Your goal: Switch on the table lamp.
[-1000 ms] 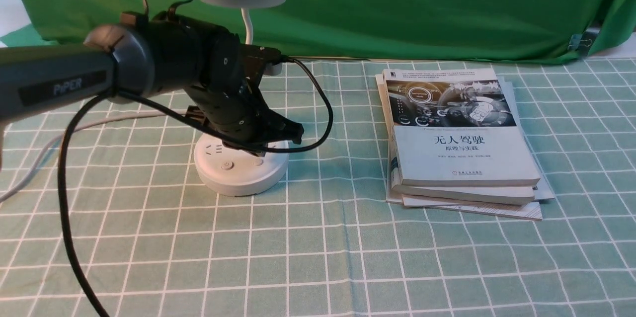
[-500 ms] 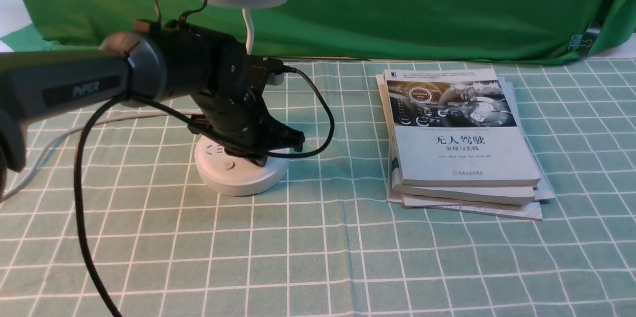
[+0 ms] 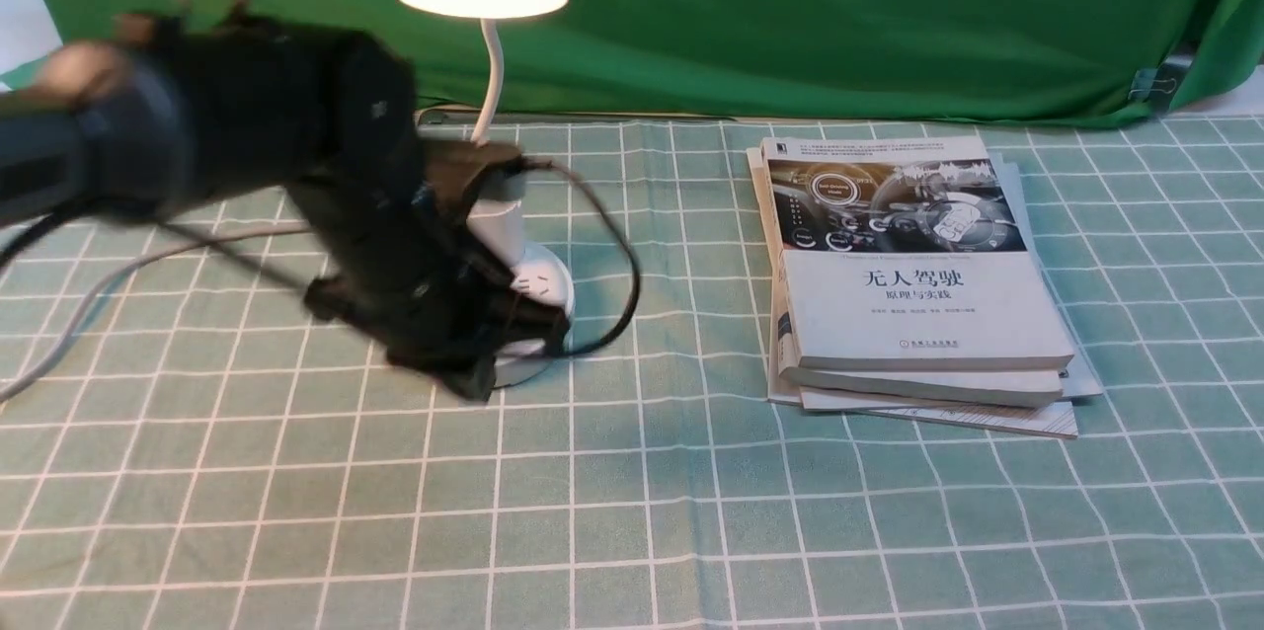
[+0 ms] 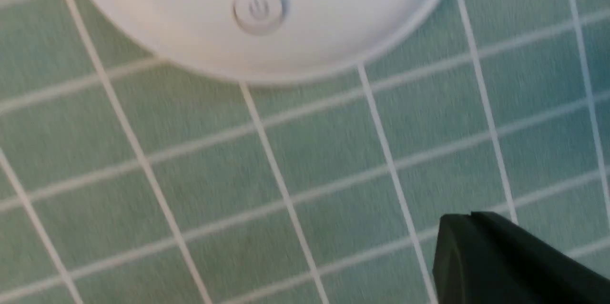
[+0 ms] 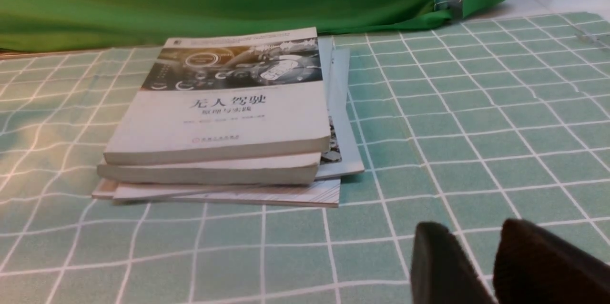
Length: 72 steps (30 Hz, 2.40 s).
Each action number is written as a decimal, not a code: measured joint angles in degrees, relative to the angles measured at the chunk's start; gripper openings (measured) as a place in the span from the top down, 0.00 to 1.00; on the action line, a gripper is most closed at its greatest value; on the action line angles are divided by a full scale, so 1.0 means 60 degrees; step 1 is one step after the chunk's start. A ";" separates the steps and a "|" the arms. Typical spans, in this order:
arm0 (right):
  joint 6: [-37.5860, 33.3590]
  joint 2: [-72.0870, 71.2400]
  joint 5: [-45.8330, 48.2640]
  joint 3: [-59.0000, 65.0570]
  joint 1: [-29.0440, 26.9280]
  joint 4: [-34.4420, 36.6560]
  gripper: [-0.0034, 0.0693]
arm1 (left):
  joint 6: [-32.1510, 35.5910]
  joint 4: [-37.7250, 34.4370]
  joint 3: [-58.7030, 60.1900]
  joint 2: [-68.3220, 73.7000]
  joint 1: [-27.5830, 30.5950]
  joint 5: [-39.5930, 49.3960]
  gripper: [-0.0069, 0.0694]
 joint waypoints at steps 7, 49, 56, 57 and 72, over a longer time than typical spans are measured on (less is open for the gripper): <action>0.0000 0.0000 0.0000 0.0000 0.0000 0.0000 0.62 | 0.1478 -0.2806 0.3337 -0.4608 0.0000 -0.2077 0.88; 0.0000 0.0000 -0.0002 0.0000 0.0000 0.0000 0.62 | 0.3350 -0.1291 0.7746 -1.3261 0.1545 -0.7945 0.88; 0.0000 0.0000 -0.0002 0.0000 0.0000 0.0000 0.62 | 0.2223 0.1429 1.0404 -1.5138 0.4010 -1.0011 0.88; 0.0000 0.0000 -0.0002 0.0000 0.0000 0.0000 0.62 | 0.2150 0.1508 1.0728 -1.5348 0.4192 -1.0036 0.88; 0.0000 0.0000 -0.0005 0.0000 0.0000 0.0000 0.62 | -0.0100 0.1676 1.1542 -1.6361 0.3877 -0.6148 0.88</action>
